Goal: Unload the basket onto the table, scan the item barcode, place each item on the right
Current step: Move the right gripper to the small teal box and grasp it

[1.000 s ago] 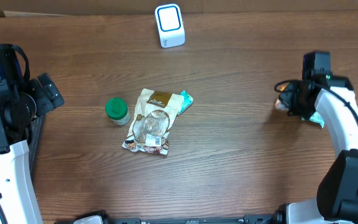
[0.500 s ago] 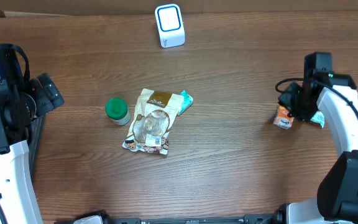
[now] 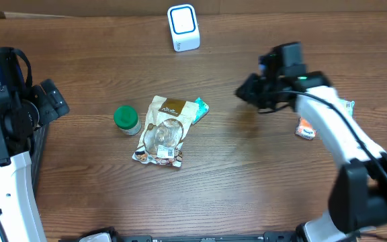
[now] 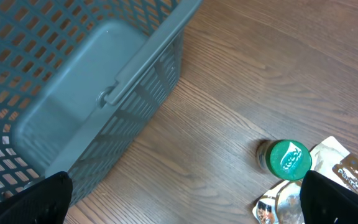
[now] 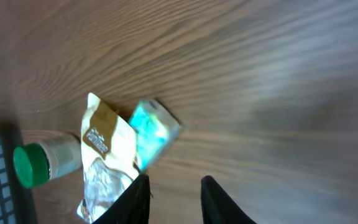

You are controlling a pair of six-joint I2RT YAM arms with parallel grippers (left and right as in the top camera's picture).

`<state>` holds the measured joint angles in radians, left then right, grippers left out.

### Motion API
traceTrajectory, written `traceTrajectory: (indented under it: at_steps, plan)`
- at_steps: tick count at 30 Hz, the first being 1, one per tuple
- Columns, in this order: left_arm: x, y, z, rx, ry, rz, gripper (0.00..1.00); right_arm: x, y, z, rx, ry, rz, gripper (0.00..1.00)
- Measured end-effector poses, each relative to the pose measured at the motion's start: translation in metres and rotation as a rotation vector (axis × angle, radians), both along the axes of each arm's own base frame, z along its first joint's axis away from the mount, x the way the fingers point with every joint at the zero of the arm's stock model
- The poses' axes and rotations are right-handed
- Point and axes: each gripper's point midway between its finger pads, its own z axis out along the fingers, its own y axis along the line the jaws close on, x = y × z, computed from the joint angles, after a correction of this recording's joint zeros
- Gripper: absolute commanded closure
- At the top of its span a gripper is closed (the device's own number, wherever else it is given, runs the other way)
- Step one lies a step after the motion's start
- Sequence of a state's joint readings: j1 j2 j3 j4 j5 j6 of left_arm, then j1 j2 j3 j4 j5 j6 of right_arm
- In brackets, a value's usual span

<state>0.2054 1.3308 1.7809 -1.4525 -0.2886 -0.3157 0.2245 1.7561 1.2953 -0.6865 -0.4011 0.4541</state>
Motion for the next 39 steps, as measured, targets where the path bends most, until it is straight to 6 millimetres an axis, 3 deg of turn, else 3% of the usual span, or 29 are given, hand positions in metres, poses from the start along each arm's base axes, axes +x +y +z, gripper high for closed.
traceTrajectory:
  at_steps: [6,8,21,24,25,26,32,35,39]
  plan:
    - [0.0,0.0,0.0,0.0,0.0,0.0,0.01,-0.001,0.055,-0.063,0.016,0.081,0.071,0.72]
    - [0.0,0.0,0.0,0.0,0.0,0.0,0.0,-0.002,0.066,-0.073,0.018,0.088,0.086,0.72]
    - [0.0,0.0,0.0,0.0,0.0,0.0,0.0,0.006,0.077,-0.105,0.068,0.118,0.075,0.72]
    - [0.0,0.0,0.0,0.0,0.0,0.0,0.0,0.005,0.078,-0.105,0.075,0.123,0.076,0.76]
    - [0.0,0.0,0.0,0.0,0.0,0.0,0.0,0.005,0.079,-0.105,0.079,0.125,0.075,0.82]
    - [0.0,0.0,0.0,0.0,-0.001,0.0,0.0,0.005,0.079,-0.104,0.082,0.123,0.08,0.96]
    - [0.0,0.0,0.0,0.0,0.0,0.0,0.0,0.0,0.078,-0.104,0.085,0.132,0.114,0.96]
    - [0.0,0.0,0.0,0.0,0.0,0.0,0.0,-0.011,0.063,-0.103,0.062,0.174,0.143,0.96]
    - [0.0,0.0,0.0,0.0,-0.001,0.0,0.0,-0.036,0.023,-0.084,-0.001,0.238,0.181,0.96]
